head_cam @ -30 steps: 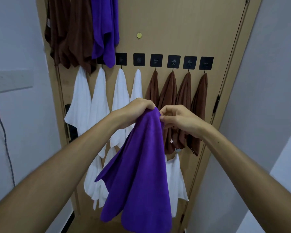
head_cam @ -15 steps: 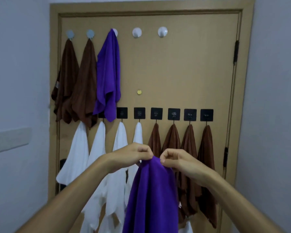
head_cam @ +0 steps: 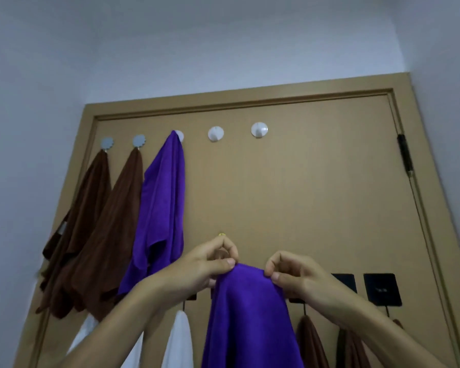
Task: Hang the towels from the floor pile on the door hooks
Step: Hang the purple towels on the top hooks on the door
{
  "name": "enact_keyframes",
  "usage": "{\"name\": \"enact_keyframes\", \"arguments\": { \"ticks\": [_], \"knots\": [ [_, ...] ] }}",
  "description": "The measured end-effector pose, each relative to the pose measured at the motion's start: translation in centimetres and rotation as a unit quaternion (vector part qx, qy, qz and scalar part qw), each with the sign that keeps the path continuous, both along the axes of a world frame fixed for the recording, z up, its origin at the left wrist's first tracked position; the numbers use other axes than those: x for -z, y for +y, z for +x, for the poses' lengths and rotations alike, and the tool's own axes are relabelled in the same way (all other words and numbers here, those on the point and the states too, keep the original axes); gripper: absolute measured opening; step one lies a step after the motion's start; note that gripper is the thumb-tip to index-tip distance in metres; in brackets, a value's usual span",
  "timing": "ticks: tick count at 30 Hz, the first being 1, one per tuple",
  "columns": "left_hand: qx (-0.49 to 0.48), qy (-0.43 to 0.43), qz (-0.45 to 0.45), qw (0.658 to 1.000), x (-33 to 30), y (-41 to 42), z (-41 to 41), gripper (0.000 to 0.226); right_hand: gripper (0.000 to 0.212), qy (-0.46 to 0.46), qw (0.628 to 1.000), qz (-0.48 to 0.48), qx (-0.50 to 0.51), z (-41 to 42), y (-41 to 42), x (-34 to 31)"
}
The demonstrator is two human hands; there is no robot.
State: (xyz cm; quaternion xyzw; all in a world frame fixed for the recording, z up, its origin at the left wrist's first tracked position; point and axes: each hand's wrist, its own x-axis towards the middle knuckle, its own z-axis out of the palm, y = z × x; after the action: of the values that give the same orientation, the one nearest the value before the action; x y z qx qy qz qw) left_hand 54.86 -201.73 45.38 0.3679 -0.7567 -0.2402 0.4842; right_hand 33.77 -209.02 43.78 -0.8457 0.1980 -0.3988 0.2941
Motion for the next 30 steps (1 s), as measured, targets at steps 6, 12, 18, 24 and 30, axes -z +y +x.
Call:
{"name": "enact_keyframes", "arguments": {
  "ticks": [6,12,18,24,30],
  "knots": [
    [-0.097,0.023,-0.088,0.991,-6.2,-5.3,2.9,0.026,0.028,-0.072,0.985,-0.137,0.080,5.3,-6.1,-7.2],
    [-0.258,0.057,-0.256,0.930,-14.5,-11.8,5.4,0.030,0.029,-0.123,0.932,-0.284,0.188,11.5,-10.9,-15.8],
    [-0.309,0.050,-0.366,0.876,-21.5,-16.4,8.0,0.029,0.028,-0.118,0.843,-0.438,0.288,15.3,-12.3,-23.0],
    [-0.360,0.034,-0.448,0.817,-27.7,-20.8,9.7,0.030,0.031,-0.080,0.785,-0.491,0.371,18.4,-15.2,-29.2],
    [-0.353,0.034,-0.476,0.805,-32.6,-23.5,10.3,0.031,0.031,-0.061,0.739,-0.505,0.442,20.3,-16.8,-33.9]
  ]
}}
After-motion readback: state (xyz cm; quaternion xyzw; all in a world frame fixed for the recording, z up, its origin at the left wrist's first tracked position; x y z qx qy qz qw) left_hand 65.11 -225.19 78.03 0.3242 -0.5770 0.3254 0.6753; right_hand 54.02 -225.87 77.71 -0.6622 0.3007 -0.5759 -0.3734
